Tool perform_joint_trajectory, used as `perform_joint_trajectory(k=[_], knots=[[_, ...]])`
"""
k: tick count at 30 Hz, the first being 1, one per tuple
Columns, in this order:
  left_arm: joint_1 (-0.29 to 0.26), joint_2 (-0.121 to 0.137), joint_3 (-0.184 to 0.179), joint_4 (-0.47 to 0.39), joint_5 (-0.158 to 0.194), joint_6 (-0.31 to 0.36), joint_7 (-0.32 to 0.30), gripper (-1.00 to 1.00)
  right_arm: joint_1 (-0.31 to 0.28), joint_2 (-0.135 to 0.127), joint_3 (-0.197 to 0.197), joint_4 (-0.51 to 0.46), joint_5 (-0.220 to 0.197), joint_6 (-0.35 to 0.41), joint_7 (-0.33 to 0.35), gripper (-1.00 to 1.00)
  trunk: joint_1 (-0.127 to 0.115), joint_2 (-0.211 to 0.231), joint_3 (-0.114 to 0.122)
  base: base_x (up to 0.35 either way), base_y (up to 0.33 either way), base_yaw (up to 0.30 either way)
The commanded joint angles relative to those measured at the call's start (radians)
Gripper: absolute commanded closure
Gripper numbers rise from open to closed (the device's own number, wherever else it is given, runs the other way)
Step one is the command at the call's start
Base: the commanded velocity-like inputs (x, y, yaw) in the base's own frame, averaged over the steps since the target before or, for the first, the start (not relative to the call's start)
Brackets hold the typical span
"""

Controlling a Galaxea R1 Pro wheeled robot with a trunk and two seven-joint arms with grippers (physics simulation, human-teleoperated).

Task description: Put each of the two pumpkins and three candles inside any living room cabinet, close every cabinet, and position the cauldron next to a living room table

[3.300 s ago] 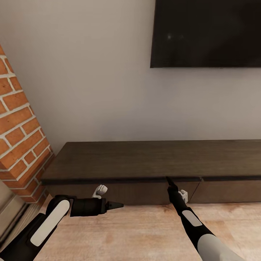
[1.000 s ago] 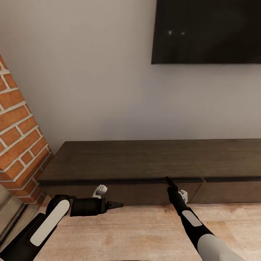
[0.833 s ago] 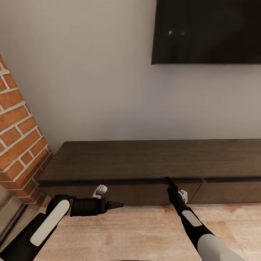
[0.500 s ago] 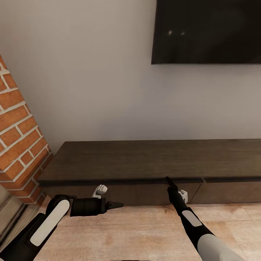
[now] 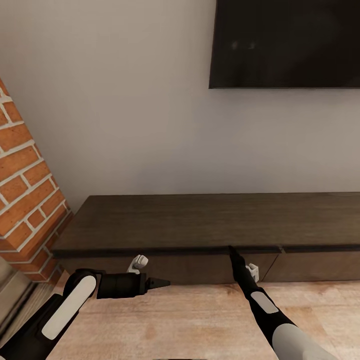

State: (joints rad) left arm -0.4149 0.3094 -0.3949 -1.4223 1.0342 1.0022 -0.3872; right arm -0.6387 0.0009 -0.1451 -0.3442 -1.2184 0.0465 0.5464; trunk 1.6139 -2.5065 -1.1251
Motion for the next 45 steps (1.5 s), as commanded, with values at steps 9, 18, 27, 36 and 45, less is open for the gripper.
perform_joint_trajectory(k=[9, 18, 27, 36, 45], knots=[[-0.001, 0.001, -0.001, 0.000, -0.005, 0.001, -0.007, -1.00, -0.001, 0.001, 0.004, -0.006, -0.015, 0.007, 0.010, 1.00, 0.000, -0.001, -0.001, 0.000, 0.000, 0.000], [-0.001, 0.001, -0.002, 0.000, -0.005, 0.001, -0.008, -1.00, -0.001, 0.001, 0.004, -0.006, -0.015, 0.007, 0.010, 1.00, 0.000, -0.001, -0.001, -0.021, 0.000, 0.000], [-0.001, 0.000, -0.002, 0.000, -0.006, 0.001, -0.007, -1.00, -0.001, 0.001, 0.004, -0.006, -0.015, 0.007, 0.010, 1.00, 0.000, -0.001, -0.001, -0.003, 0.000, 0.000], [-0.001, 0.001, -0.002, 0.000, -0.005, 0.001, -0.007, -1.00, -0.001, 0.001, 0.004, -0.006, -0.015, 0.007, 0.010, 1.00, 0.000, -0.001, -0.001, 0.000, 0.000, 0.000], [-0.001, -0.001, -0.002, -0.001, -0.006, 0.001, -0.007, -1.00, -0.001, 0.001, 0.003, -0.006, -0.018, 0.007, 0.000, 1.00, 0.000, -0.001, -0.001, 0.000, 0.000, 0.000]])
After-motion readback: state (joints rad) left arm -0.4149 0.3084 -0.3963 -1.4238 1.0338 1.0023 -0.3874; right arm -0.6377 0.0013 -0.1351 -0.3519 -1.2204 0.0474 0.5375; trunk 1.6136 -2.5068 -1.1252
